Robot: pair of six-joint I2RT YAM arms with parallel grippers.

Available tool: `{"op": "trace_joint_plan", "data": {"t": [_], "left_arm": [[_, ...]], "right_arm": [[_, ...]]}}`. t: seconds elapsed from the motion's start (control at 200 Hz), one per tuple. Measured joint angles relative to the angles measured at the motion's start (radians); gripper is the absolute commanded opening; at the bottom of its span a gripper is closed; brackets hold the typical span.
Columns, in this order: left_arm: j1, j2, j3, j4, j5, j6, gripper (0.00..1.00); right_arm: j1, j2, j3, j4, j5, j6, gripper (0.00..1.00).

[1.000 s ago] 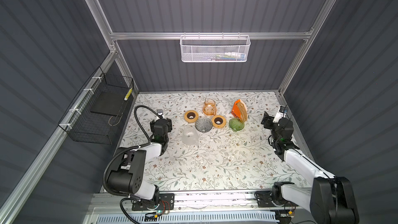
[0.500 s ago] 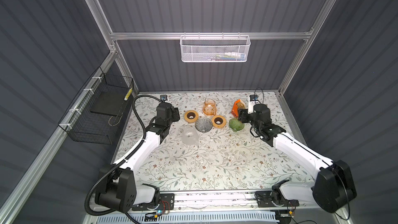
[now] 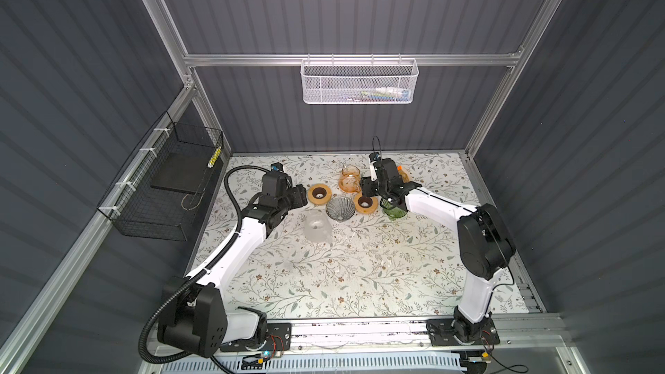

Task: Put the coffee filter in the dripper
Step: 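Close the right gripper on the orange glass pitcher's handle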

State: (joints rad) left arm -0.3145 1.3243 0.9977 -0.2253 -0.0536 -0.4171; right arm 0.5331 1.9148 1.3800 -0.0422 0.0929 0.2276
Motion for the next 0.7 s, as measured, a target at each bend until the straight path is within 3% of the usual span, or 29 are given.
{"op": "trace_joint_plan", "data": {"t": [0.27,0.7], "left_arm": [[0.000,0.000,0.000,-0.001,0.029,-0.006,0.71],[0.000,0.000,0.000,-0.001,0.042,-0.006,0.70]], "right_arm": [[0.000,0.133,0.109,-0.036,-0.032,0.019,0.52],[0.000,0.209,0.179,-0.050,-0.047,0.025,0.41]]}}
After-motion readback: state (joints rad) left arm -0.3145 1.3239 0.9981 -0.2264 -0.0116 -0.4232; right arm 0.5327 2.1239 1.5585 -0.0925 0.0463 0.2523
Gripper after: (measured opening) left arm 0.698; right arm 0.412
